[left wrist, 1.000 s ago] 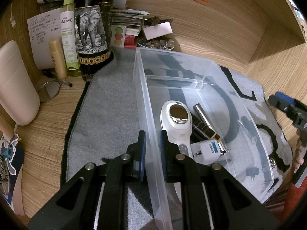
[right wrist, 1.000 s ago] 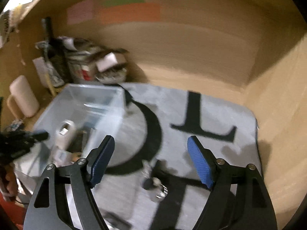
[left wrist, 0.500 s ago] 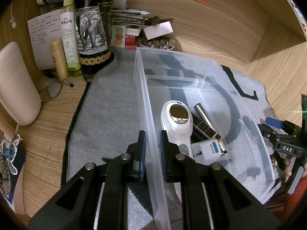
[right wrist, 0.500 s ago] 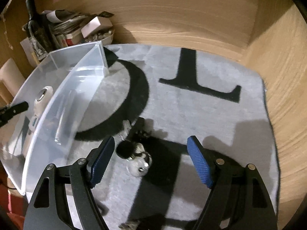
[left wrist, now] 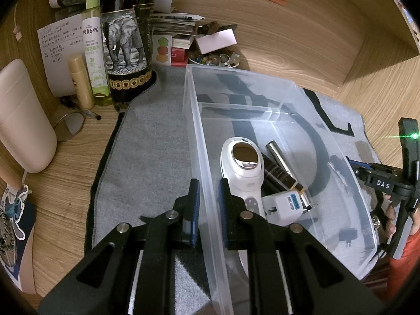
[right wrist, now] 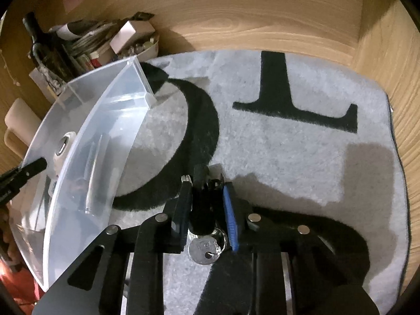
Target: Organize rigid objects
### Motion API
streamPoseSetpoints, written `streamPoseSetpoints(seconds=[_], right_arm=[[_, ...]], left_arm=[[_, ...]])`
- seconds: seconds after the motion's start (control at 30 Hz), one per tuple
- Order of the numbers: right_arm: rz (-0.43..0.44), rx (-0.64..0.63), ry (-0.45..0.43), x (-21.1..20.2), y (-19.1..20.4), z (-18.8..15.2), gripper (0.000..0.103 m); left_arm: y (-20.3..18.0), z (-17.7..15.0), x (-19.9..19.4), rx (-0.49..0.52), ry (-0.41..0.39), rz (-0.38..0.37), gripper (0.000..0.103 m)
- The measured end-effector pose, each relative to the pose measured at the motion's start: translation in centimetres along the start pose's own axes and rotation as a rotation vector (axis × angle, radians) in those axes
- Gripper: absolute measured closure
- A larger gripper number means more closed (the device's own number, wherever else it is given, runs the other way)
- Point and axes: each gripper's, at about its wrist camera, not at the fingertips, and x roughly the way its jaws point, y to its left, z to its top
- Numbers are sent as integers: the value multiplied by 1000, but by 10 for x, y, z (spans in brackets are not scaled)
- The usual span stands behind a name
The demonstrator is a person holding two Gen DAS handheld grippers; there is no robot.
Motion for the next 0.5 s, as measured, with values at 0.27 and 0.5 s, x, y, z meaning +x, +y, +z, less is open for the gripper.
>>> streamPoseSetpoints(seconds=[0.27,0.5], right_arm=[[-10,-33,-67,-19,10,7,81],[13,-81,-149,-44,32,19,81]], left_arm=[[0,0,0,-1,0,-1,90],[0,0,0,-1,0,-1,90]])
